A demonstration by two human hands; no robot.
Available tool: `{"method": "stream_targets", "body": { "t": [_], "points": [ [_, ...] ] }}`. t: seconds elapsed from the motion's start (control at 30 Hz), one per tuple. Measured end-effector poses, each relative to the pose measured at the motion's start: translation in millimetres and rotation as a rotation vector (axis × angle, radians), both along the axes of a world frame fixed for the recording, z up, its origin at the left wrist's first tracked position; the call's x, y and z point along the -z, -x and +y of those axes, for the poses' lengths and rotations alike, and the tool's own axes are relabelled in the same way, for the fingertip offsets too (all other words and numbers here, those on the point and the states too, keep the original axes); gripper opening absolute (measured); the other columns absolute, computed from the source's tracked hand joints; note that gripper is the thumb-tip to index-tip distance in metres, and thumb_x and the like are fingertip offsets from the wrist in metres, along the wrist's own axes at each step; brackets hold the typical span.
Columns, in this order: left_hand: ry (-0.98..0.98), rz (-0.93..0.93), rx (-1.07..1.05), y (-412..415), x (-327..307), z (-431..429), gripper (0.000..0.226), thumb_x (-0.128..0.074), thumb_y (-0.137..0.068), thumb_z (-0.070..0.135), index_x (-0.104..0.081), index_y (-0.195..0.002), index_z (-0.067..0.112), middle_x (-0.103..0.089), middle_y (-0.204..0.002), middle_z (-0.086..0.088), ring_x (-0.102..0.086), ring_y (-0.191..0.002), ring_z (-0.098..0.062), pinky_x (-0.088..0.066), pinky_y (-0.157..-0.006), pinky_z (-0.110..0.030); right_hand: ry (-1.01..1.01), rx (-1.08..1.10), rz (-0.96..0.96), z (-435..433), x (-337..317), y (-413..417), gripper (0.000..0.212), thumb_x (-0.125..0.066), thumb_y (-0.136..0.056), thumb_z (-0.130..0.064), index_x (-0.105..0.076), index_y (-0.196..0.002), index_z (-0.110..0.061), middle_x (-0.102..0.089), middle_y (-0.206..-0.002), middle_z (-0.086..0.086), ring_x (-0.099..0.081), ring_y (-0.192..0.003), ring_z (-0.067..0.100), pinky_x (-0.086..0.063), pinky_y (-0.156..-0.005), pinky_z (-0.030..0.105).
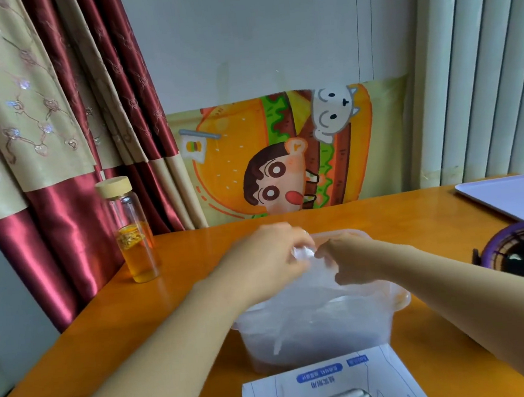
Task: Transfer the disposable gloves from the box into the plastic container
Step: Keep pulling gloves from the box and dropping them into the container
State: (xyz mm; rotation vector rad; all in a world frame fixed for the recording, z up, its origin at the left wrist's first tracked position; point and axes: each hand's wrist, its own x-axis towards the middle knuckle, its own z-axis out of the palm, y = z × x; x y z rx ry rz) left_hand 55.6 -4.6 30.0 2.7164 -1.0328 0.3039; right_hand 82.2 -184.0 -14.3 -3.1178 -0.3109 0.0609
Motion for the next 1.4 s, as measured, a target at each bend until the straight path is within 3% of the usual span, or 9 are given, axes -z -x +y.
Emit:
{"method": "stream_targets", "body": {
  "t": [0.13, 0.3, 0.43, 0.57, 0.77, 0.9, 1.07, 1.23, 1.4],
  "points": [
    [-0.527, 0.445, -0.092, -28, 16, -17, 0.046, -0.048, -0.098, 0.023, -0.043, -0.143, 0.031, -0.040, -0.149, 0.006, -0.037, -0.136, -0.018, -0.034, -0.107, -0.031, 0.133, 0.036, 0.038, 2, 11, -6, 0.053, -0.057, -0.088, -0.009, -0.045, -0.139, -0.017, -0.057, -0.126, 0.004, -0.054, -0.113, 0.025, -0.047, -0.096, 0.032],
    [-0.699, 0.524, -0.171, -49, 33, -24, 0.055, -0.047, -0.096, 0.021, -0.033, -0.148, 0.033, -0.030, -0.155, 0.003, -0.031, -0.140, -0.023, -0.036, -0.108, -0.035, 0.390, -0.040, -0.097, 6, 8, 4, 0.042, -0.058, -0.089, -0.015, -0.055, -0.130, -0.019, -0.046, -0.127, 0.006, -0.044, -0.115, 0.025, -0.039, -0.093, 0.036],
    [-0.731, 0.551, -0.193, -56, 45, -28, 0.067, -0.057, -0.093, 0.037, -0.023, -0.151, 0.035, -0.020, -0.158, -0.001, -0.030, -0.139, -0.028, -0.037, -0.103, -0.036, 0.275, -0.158, -0.304, 13, -3, 10, 0.032, -0.061, -0.089, -0.020, -0.060, -0.121, -0.020, -0.049, -0.118, 0.001, -0.041, -0.104, 0.020, -0.040, -0.077, 0.028],
    [-0.735, 0.548, -0.160, -57, 53, -30, 0.068, -0.050, -0.096, 0.012, -0.019, -0.152, 0.034, -0.024, -0.156, -0.003, -0.038, -0.132, -0.029, -0.041, -0.097, -0.031, 0.217, -0.164, 0.190, 17, 10, 1, 0.059, -0.067, -0.085, -0.038, -0.051, -0.132, -0.008, -0.056, -0.126, 0.006, -0.054, -0.114, 0.025, -0.046, -0.098, 0.034],
    [-0.716, 0.566, -0.144, -57, 65, -30, 0.058, -0.040, -0.100, 0.007, -0.025, -0.152, 0.026, -0.026, -0.156, -0.002, -0.036, -0.136, -0.025, -0.036, -0.103, -0.031, 0.224, -0.041, 0.437, 4, 19, -15, 0.084, -0.074, -0.073, -0.051, -0.045, -0.136, -0.003, -0.060, -0.121, 0.011, -0.056, -0.061, 0.015, -0.045, -0.043, 0.014],
    [-0.722, 0.546, -0.132, -55, 60, -30, 0.059, -0.037, -0.099, 0.004, -0.022, -0.153, 0.023, -0.025, -0.157, -0.003, -0.037, -0.135, -0.024, -0.038, -0.097, -0.027, 0.269, -0.055, 0.445, 7, 22, -12, 0.079, -0.070, -0.078, -0.048, -0.044, -0.137, -0.003, -0.061, -0.118, 0.011, -0.061, -0.085, 0.021, -0.049, -0.063, 0.021],
    [-0.458, 0.634, -0.128, -58, 36, -10, 0.058, -0.053, -0.096, 0.039, -0.035, -0.148, 0.020, -0.039, -0.151, 0.003, -0.044, -0.132, -0.016, -0.039, -0.106, -0.029, 0.105, -0.028, 0.420, -4, 9, -9, 0.085, -0.075, -0.075, -0.044, -0.036, -0.142, -0.008, -0.060, -0.125, 0.009, -0.067, -0.093, 0.023, -0.058, -0.075, 0.030],
    [0.149, 0.930, -0.160, -48, 11, 21, 0.047, -0.054, -0.097, 0.022, -0.044, -0.142, 0.012, -0.050, -0.142, 0.001, -0.052, -0.119, -0.007, -0.044, -0.097, -0.020, 0.002, -0.047, 0.341, -8, -21, 9, 0.063, -0.069, -0.084, -0.033, -0.045, -0.137, -0.009, -0.066, -0.117, 0.007, -0.069, -0.087, 0.020, -0.056, -0.073, 0.026],
    [0.603, 0.919, -0.140, -19, 8, 49, 0.036, -0.054, -0.096, 0.012, -0.053, -0.132, 0.012, -0.063, -0.124, -0.002, -0.063, -0.110, -0.012, -0.051, -0.096, -0.030, -0.067, -0.137, 0.071, -6, -45, 47, 0.029, -0.064, -0.089, -0.030, -0.066, -0.116, -0.021, -0.070, -0.106, -0.005, -0.064, -0.089, 0.009, -0.050, -0.081, 0.018]
  ]
}}
